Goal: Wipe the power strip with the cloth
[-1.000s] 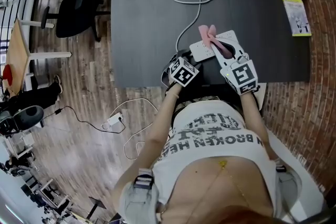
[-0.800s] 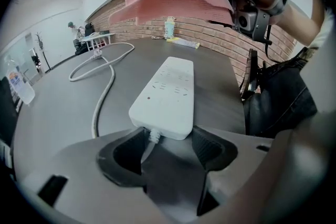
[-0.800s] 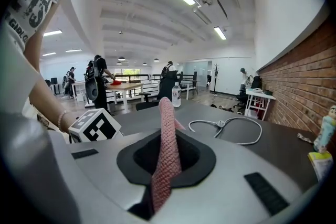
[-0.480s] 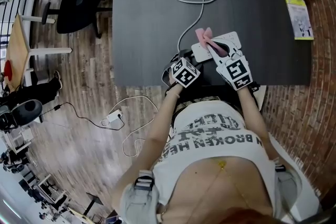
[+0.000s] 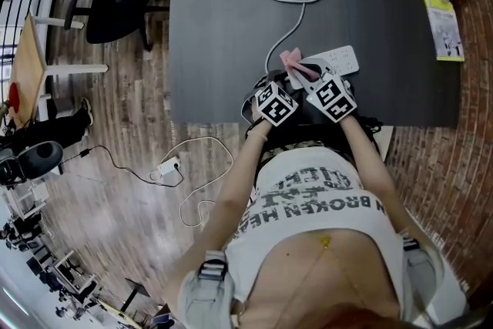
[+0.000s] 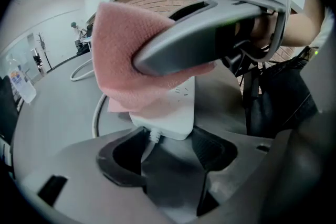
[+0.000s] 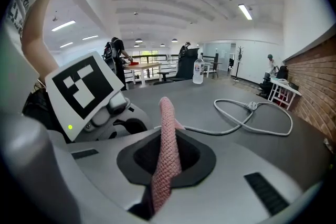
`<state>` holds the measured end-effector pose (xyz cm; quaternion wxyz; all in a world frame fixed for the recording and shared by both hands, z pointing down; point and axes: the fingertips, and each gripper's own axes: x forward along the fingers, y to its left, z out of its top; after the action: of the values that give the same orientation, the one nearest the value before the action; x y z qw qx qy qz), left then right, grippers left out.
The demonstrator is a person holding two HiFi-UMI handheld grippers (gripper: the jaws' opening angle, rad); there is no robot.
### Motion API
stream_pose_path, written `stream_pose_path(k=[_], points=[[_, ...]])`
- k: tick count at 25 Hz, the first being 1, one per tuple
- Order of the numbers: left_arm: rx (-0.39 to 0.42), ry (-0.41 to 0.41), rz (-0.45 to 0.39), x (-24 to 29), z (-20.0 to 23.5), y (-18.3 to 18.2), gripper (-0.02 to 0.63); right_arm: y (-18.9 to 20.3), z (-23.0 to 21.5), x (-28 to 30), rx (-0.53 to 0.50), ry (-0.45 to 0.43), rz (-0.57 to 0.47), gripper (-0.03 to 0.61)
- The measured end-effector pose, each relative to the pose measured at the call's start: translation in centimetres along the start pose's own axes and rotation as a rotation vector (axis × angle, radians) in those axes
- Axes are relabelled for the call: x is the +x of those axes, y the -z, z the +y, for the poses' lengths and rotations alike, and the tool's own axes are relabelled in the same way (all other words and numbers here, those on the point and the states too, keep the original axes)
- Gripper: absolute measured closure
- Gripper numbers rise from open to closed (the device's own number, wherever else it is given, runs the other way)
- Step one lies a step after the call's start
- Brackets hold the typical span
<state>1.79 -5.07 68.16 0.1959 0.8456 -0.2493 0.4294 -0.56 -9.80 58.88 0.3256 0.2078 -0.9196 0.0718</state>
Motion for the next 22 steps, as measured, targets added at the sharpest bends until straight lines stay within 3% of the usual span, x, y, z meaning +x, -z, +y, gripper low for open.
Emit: stream_pose_path(k=[9,22], points=[[0.0,0.002,-0.008,-0.1,-0.2,0.2,0.345,3.3,1.4,3.1,-0.067,-0.044,0.136,0.561],[0.003,0.002,-0.004,-0.1,0.0,0.2,0.345,3.5,1.4,3.3,-0.103,-0.041,0.13,0.561]])
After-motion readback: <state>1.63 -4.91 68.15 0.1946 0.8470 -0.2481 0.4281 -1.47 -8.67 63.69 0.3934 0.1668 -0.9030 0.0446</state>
